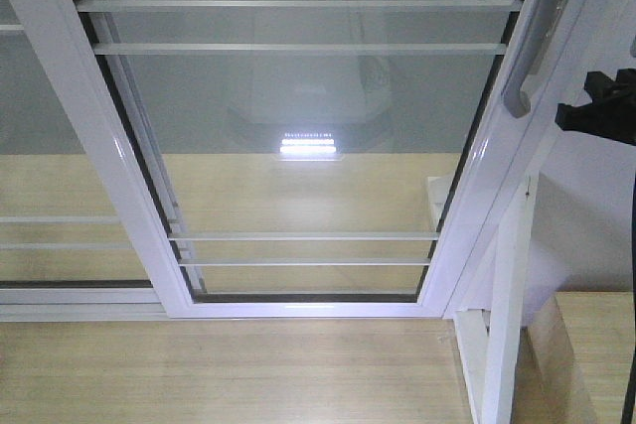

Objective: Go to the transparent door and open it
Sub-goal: 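Move the open right gripper onto the silver handle and close it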

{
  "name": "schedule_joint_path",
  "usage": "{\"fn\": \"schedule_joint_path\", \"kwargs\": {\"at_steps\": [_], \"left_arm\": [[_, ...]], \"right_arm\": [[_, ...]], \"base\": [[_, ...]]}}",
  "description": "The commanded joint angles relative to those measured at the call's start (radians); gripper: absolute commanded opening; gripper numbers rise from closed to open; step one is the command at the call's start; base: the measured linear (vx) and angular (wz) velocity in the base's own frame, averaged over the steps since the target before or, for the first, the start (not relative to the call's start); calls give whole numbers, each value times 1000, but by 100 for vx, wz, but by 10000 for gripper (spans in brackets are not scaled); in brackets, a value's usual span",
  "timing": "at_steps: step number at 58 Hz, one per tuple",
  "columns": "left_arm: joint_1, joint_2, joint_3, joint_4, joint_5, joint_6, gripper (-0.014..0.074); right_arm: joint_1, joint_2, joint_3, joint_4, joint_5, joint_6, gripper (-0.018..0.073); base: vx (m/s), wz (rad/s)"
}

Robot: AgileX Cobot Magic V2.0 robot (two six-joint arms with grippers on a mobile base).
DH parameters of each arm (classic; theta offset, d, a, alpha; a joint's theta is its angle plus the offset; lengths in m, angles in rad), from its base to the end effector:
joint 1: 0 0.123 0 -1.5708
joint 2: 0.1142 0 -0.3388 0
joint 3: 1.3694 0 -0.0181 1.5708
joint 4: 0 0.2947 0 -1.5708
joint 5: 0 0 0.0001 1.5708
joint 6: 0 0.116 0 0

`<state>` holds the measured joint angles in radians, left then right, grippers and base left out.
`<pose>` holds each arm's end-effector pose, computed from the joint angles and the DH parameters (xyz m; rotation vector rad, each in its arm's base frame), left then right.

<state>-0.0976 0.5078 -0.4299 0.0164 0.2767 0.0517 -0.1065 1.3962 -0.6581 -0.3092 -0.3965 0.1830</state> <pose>0.1304 -0.0122 0.3105 0.1484 1.8322 -0.0170 0.3355 -0.0222 0.2660 -0.0797 1.8387 -0.0386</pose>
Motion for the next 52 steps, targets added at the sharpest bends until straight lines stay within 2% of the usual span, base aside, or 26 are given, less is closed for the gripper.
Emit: {"fn": "schedule_joint_path", "kwargs": {"at_steps": [1, 12, 52], "left_arm": [[-6, 6, -35, -9, -64, -10, 293], [-6, 6, -35, -9, -60, -10, 293], [-6, 6, -35, -9, -59, -10, 293]], "right_arm": [[22, 14, -73, -18, -123, 29, 319], [70, 113, -162, -6, -121, 16, 358], [70, 367, -470, 31, -123, -9, 360]], "base": [[0, 0], [0, 0], [0, 0]]}}
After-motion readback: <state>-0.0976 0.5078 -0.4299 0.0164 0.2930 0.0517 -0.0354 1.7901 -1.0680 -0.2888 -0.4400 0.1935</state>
